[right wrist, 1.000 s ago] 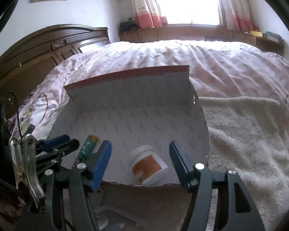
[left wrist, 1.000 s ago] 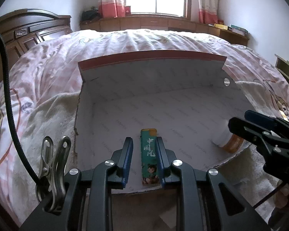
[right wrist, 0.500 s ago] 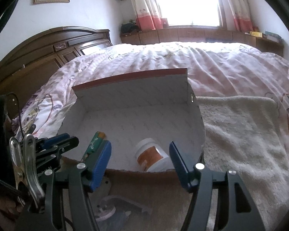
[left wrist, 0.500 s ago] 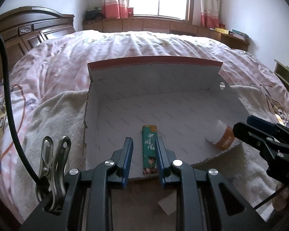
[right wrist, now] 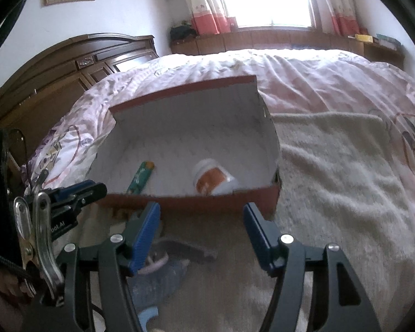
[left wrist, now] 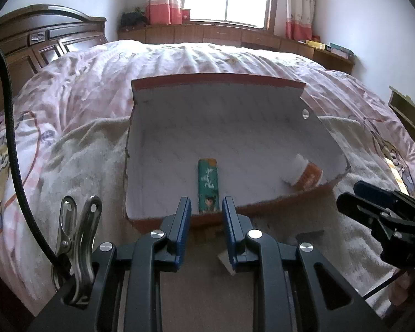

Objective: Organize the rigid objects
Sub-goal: 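Withdraw both grippers from the box back toward the remaining items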

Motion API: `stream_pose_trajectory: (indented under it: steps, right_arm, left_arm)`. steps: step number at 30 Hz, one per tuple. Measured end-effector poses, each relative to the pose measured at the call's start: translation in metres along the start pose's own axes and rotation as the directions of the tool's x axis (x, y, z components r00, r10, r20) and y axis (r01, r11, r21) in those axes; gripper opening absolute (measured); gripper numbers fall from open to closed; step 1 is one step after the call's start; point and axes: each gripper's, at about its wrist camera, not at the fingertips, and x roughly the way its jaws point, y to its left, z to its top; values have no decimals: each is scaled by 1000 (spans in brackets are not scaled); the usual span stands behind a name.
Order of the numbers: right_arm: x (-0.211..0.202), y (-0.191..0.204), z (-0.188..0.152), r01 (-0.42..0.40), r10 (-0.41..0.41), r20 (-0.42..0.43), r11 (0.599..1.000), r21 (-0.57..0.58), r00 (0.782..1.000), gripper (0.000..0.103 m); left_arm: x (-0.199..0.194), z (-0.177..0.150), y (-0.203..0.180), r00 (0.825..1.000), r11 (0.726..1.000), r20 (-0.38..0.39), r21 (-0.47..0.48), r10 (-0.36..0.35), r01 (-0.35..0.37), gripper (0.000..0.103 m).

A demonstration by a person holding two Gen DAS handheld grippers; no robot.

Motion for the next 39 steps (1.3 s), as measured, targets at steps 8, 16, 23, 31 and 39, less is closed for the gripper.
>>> stream_pose_trajectory:
  steps: [8, 16, 23, 31, 39]
  right_arm:
    - [-8, 1, -28, 3, -3, -51, 1000, 5, 999, 66]
    - [-20, 3, -54, 11, -11, -99, 1000, 0, 995, 66]
    - [-25, 5, -76, 10, -10, -148, 1000, 2, 989, 66]
    - [-36, 5, -100, 16, -16, -200, 1000, -2, 980, 66]
    - [-43, 5, -121, 40, -46, -242, 999, -27, 969, 66]
  left_arm:
    - [-7, -18, -4, 1000, 1000, -23, -3, -7, 7, 24]
    - [-15, -36, -8, 999, 1000, -43, -12, -18, 18, 24]
    - [-23, -52, -10, 998, 1000, -59, -12, -24, 23, 24]
    - [-32, -67, -10, 998, 1000, -63, -22, -23, 22, 24]
    - [-39, -76, -9, 998, 999, -59, -27, -26, 25, 24]
